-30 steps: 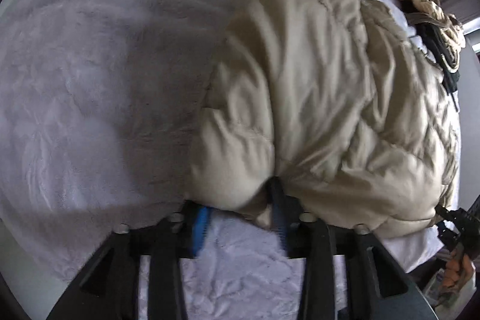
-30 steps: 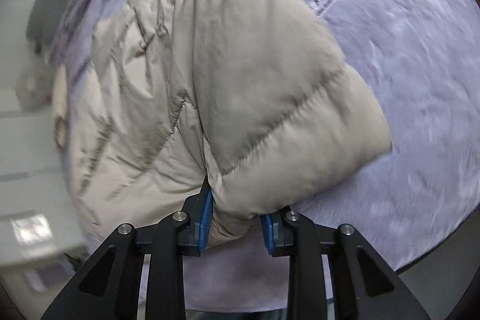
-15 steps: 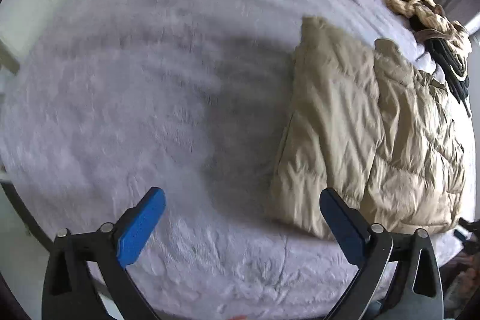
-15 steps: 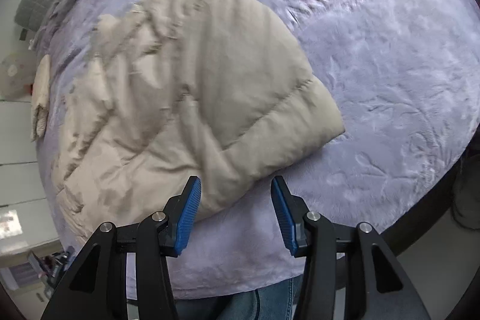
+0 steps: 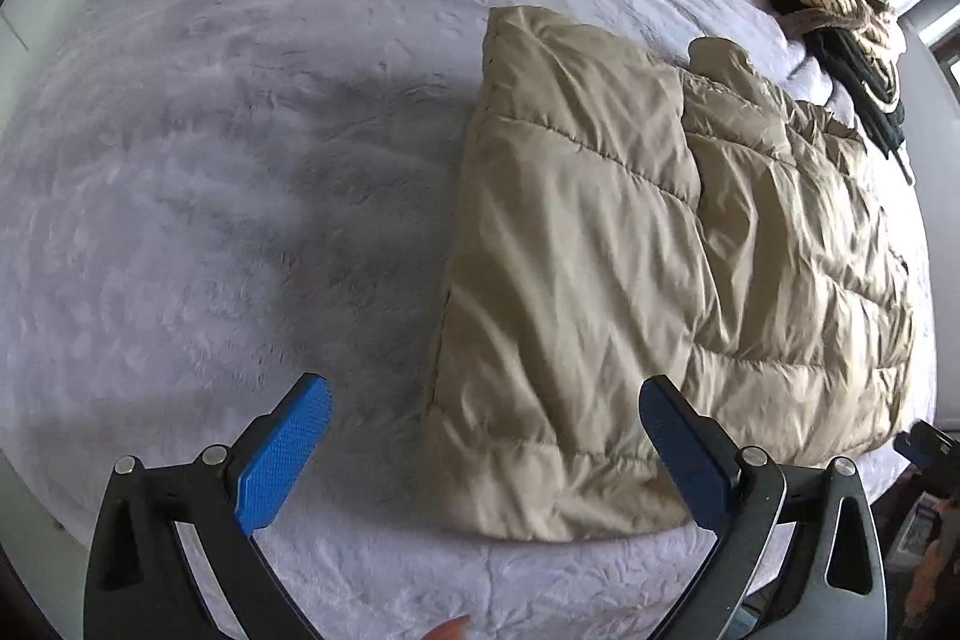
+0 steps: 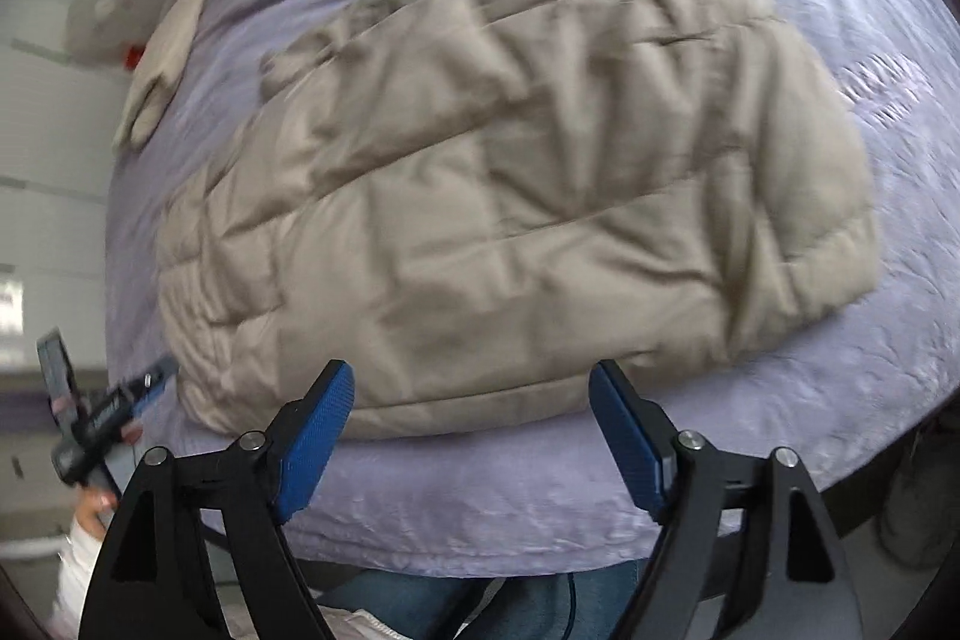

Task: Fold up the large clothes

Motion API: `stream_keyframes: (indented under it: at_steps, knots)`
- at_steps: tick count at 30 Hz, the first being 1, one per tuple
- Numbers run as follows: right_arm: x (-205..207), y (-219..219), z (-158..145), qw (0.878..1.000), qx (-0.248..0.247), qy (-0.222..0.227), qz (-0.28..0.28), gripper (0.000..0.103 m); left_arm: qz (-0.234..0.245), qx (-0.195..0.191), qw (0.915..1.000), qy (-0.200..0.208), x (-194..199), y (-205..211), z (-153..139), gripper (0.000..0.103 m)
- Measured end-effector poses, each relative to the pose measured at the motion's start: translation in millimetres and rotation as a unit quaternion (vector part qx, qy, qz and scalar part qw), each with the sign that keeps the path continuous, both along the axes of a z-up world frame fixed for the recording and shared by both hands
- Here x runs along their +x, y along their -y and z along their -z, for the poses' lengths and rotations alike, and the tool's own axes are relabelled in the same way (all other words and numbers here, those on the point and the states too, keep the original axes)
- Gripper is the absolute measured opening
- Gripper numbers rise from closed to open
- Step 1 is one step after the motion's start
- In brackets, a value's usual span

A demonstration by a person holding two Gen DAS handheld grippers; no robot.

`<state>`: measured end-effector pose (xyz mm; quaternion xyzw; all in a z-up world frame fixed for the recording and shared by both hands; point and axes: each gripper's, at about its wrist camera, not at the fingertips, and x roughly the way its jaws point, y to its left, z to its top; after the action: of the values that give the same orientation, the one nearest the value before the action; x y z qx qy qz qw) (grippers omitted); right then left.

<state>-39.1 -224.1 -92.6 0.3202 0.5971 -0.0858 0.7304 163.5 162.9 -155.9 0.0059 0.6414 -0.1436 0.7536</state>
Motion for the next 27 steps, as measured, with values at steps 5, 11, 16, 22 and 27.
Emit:
stream_keyframes:
  at_steps: [5, 11, 16, 22, 27]
  knots:
    - [7.6, -23.3, 5.9, 0.999, 0.009, -0.013, -0.036, 0.103, 0.033, 0.006, 0.9994, 0.008, 13.6, 8.0, 5.8, 0.103]
    - [4.4, -29.7, 12.0, 0.999, 0.011, -0.027, -0.041, 0.103, 0.062, -0.049, 0.9966, -0.024, 32.5, 13.6, 19.6, 0.103]
    - [-1.0, -27.0, 12.9, 0.999, 0.011, -0.033, -0.038, 0.103, 0.090, -0.105, 0.9881, -0.067, 43.9, 13.3, 34.1, 0.103]
    - [-1.8, -34.0, 15.4, 0.998, 0.011, -0.040, -0.047, 0.103, 0.106, -0.175, 0.9651, -0.164, 62.3, 23.4, 80.9, 0.103]
    - [-1.8, -42.2, 16.4, 0.998, 0.012, -0.040, -0.053, 0.103, 0.114, -0.207, 0.9563, -0.173, 71.2, 42.3, 84.6, 0.094]
